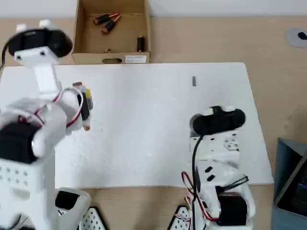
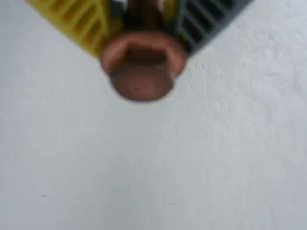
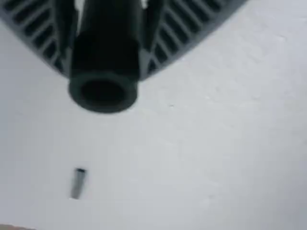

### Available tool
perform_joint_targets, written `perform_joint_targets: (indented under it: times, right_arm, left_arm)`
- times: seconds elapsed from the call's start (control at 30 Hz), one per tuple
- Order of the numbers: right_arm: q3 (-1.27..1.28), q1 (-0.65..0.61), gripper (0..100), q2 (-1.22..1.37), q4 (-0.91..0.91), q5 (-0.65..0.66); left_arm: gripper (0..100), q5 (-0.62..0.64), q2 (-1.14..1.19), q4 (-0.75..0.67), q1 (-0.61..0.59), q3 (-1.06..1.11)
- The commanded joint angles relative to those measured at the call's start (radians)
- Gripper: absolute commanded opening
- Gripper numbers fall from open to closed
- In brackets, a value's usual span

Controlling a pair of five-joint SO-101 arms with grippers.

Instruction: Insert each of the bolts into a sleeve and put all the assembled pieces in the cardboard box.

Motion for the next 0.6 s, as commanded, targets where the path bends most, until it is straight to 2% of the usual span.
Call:
perform_joint_targets:
  times: [0.0,0.33,0.43,0.57]
  right_arm:
    - [0.012,-0.054,0.9,-0.111,-0.035,-0.002]
    - [0.065,-0.102,0.9,-0.111,-0.037,0.003]
    - [0.079,-0.160,0.9,-0.111,-0.037,-0.002]
    - [0.114,-0.269,0.9,-0.113,-0.074,-0.002]
  left_arm:
    - [0,-0.009,-0.176,-0.129,0.012,0.227]
    - [0,-0.003,-0.688,-0.496,0.012,0.829]
    - [0,-0.002,-0.823,-0.563,0.012,0.951]
    - [0,0.000,-0.977,-0.582,0.012,1.054]
